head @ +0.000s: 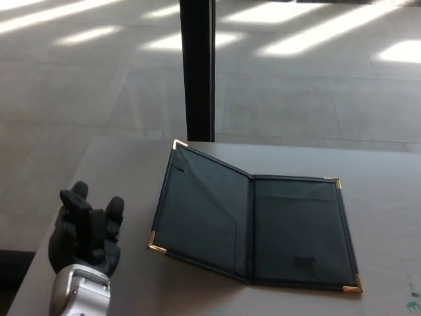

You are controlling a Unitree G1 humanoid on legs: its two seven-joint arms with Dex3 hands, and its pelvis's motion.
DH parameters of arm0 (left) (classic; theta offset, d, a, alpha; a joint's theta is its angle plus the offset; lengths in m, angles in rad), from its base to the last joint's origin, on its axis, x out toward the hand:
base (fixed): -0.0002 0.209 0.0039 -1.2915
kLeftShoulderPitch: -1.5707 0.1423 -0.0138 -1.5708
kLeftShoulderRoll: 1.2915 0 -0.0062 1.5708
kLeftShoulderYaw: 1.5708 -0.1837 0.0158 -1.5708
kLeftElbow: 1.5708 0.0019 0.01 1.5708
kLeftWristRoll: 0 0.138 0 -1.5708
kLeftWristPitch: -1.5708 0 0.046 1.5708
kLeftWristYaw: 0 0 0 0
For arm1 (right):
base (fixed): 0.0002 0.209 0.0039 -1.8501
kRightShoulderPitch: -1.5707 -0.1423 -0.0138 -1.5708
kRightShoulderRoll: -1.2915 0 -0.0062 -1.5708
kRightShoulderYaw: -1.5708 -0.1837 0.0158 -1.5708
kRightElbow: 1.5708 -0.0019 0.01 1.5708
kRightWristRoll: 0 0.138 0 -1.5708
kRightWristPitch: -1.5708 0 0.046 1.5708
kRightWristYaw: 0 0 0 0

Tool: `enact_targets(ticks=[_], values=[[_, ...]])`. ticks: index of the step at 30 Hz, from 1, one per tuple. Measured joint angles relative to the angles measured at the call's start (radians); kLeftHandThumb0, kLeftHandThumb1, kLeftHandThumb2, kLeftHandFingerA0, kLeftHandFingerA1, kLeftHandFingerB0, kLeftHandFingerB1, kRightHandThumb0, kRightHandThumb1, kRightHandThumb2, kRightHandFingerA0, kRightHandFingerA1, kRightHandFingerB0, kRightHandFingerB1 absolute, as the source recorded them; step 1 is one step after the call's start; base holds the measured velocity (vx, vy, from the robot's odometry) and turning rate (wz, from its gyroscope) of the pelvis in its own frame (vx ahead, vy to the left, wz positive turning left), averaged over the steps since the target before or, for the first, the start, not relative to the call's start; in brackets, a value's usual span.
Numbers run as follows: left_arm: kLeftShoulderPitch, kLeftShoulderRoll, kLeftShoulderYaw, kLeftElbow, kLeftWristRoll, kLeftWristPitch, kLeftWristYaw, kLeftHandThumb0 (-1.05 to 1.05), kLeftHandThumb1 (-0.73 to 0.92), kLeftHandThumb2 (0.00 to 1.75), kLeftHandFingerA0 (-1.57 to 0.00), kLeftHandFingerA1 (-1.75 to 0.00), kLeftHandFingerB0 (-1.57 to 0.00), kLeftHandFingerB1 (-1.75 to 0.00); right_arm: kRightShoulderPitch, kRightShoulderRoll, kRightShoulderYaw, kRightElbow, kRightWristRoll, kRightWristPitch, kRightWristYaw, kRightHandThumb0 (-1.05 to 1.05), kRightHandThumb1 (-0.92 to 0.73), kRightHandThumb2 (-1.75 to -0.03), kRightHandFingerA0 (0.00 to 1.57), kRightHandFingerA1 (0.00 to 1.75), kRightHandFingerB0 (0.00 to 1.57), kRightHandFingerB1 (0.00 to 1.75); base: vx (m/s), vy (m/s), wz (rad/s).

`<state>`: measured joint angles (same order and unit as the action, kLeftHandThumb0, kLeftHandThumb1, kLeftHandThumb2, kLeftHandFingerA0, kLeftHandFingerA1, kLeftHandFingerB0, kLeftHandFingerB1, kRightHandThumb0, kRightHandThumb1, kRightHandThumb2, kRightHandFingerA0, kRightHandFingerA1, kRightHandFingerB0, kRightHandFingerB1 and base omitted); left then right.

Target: The robot uses its left hand to push the cover of the diary kept in the middle of the desk to close it

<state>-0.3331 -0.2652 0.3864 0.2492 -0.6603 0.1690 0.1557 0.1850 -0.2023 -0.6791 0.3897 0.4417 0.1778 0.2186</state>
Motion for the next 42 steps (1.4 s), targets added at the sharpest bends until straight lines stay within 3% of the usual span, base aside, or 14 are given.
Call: enact_targets(ticks=[2,3,10,11,12,23,24,26,27,28,35,36,37,42], values=[[0.001,0.0,-0.015,-0.01,-0.007,0.001,0.0,-0.89,0.92,0.82,-0.08,-0.5,-0.06,-0.41,0.0,0.0,0.0,0.0,0.0,0.0,0.0,-0.71,-0.91,-0.67,0.65,0.72,0.62,0.53,0.0,0.0,0.0],[0.001,0.0,-0.022,-0.013,-0.011,0.004,0.0,-0.37,0.52,1.15,0.0,-0.52,-0.01,-0.52,0.0,0.0,0.0,0.0,0.0,0.0,0.0,-0.71,-0.9,-0.67,0.68,0.72,0.63,0.53,0.0,0.0,0.0],[0.009,0.0,-0.093,-0.037,-0.028,0.023,-0.001,-0.93,0.92,0.83,-0.07,-0.55,-0.05,-0.42,0.0,0.0,0.001,-0.004,0.0,0.0,-0.001,-0.71,-0.9,-0.67,0.68,0.73,0.63,0.53,0.0,0.0,0.0],[0.011,0.0,-0.103,-0.038,-0.029,0.025,-0.001,-0.83,0.81,1.21,-0.07,-0.56,-0.02,-0.48,0.0,0.0,0.001,-0.005,0.0,0.0,-0.001,-0.71,-0.9,-0.67,0.67,0.72,0.64,0.54,0.0,0.0,0.0],[0.014,0.0,-0.114,-0.038,-0.03,0.027,-0.001,-0.88,0.92,0.84,-0.06,-0.52,-0.05,-0.4,0.0,0.0,0.001,-0.005,0.0,0.0,-0.001,-0.7,-0.9,-0.67,0.68,0.68,0.65,0.52,0.0,0.0,0.0],[0.057,0.011,-0.175,-0.055,-0.027,0.029,0.016,-0.88,0.92,0.79,-0.12,-0.53,-0.1,-0.43,-0.002,0.001,0.002,-0.005,0.0,0.0,-0.001,-0.7,-0.92,-0.67,0.64,0.75,0.61,0.57,0.0,0.0,0.0],[0.059,0.012,-0.178,-0.052,-0.025,0.029,0.022,-0.37,0.5,1.14,0.0,-0.52,0.0,-0.52,-0.002,0.001,0.002,-0.006,0.0,0.0,-0.001,-0.71,-0.91,-0.66,0.64,0.73,0.6,0.52,0.0,0.0,0.0],[0.062,0.015,-0.184,-0.035,-0.018,0.029,0.039,-0.38,0.49,1.13,0.0,-0.52,0.0,-0.52,0.003,0.002,-0.001,-0.01,0.001,0.0,-0.004,-0.7,-0.92,-0.67,0.67,0.75,0.61,0.53,0.0,0.0,0.0],[0.065,0.017,-0.187,-0.022,-0.012,0.029,0.05,-0.37,0.49,1.14,0.0,-0.52,0.0,-0.52,0.004,0.003,-0.002,-0.012,0.001,0.0,-0.006,-0.71,-0.92,-0.67,0.66,0.75,0.61,0.53,0.0,0.0,0.0],[0.067,0.018,-0.19,-0.014,-0.009,0.029,0.056,-0.9,0.92,0.78,-0.12,-0.54,-0.09,-0.45,0.006,0.003,-0.003,-0.012,0.002,0.0,-0.008,-0.71,-0.91,-0.67,0.66,0.75,0.62,0.54,0.0,0.0,0.0],[0.081,0.027,-0.212,0.007,0.011,0.026,0.093,-0.9,0.92,0.81,-0.11,-0.52,-0.09,-0.44,0.011,0.006,-0.003,-0.02,0.005,0.0,-0.015,-0.7,-0.91,-0.67,0.68,0.75,0.63,0.54,0.0,0.0,0.0],[0.082,0.028,-0.216,0.008,0.014,0.025,0.095,-0.37,0.49,1.14,0.0,-0.53,-0.01,-0.52,0.01,0.006,-0.003,-0.019,0.005,0.0,-0.015,-0.7,-0.91,-0.67,0.68,0.73,0.63,0.54,0.0,0.0,0.0],[0.083,0.029,-0.22,0.008,0.016,0.022,0.098,-0.87,0.92,0.82,-0.11,-0.53,-0.12,-0.43,0.01,0.006,-0.003,-0.019,0.005,0.0,-0.016,-0.7,-0.91,-0.67,0.67,0.73,0.62,0.54,0.0,0.0,0.0],[0.087,0.033,-0.256,0.0,0.017,0.022,0.11,-0.87,0.92,0.81,-0.1,-0.51,-0.05,-0.37,0.014,0.006,-0.003,-0.027,0.006,0.0,-0.018,-0.71,-0.91,-0.66,0.62,0.73,0.6,0.55,0.0,0.0,0.0]])
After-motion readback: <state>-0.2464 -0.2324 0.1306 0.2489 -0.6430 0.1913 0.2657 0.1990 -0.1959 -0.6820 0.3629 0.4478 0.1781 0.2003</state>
